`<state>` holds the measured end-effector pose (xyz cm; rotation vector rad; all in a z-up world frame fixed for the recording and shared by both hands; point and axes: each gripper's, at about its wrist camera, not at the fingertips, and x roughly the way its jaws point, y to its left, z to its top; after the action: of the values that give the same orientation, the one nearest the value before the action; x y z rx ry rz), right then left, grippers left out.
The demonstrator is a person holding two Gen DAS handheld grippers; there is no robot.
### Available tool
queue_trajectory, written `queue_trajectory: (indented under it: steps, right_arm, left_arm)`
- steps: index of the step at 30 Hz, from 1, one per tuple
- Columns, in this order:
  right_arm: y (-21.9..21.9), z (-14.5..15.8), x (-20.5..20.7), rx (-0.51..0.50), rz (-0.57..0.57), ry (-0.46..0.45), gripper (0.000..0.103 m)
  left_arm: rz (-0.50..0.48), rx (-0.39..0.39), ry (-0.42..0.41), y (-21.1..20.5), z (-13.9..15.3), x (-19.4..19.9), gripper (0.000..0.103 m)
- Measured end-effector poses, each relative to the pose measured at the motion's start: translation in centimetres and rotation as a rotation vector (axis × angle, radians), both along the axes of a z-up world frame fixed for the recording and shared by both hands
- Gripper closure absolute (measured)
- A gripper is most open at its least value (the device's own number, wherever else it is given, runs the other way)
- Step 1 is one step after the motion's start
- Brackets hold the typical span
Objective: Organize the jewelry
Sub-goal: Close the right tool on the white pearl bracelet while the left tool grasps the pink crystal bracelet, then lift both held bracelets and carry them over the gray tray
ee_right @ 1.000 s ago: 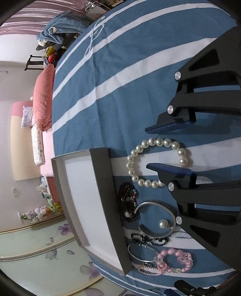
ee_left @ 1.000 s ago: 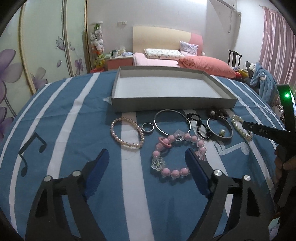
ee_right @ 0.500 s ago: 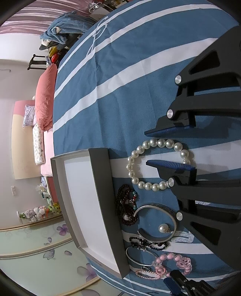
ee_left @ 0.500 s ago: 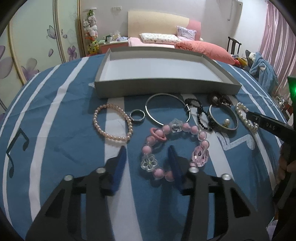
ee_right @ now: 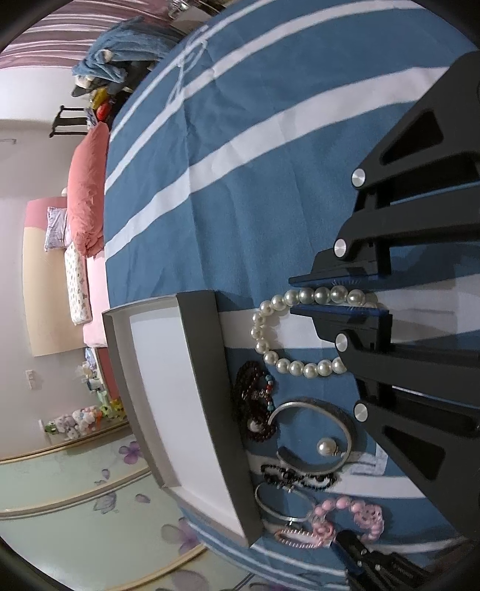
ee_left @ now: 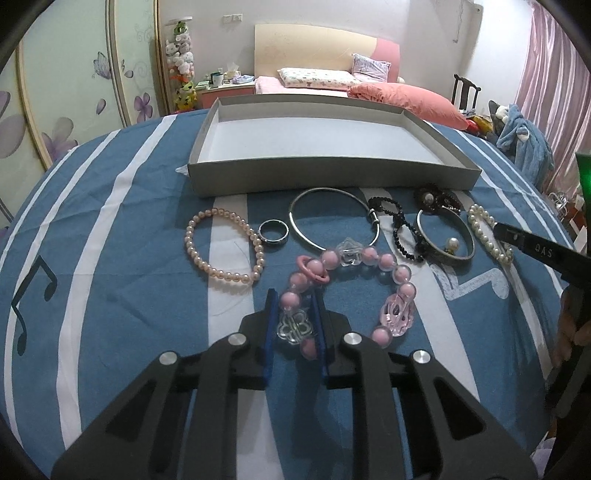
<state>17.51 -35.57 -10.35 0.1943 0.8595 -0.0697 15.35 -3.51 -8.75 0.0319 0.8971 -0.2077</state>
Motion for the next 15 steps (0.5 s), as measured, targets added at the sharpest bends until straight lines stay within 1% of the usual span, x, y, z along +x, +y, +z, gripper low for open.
queue_trajectory:
  steps: [4,9,15]
  right_arm:
    - [0.1,0.7,-0.8,0.022,0.011,-0.051,0.093]
    - [0.5,2.7,-1.9,0.064,0.037,-0.146,0.093]
    - [1.0,3.9,-3.1,0.11,0.077,-0.217,0.093]
  left_arm:
    - [0.012,-0.031,-0.025,0.6,0.7,-0.3,0.085]
    - [0.016,-0.068,-0.082,1.2,2.0,-1.1,0.085]
    - [0.009,-0.104,-0.141,1.3,3.4,-2.3,0.086]
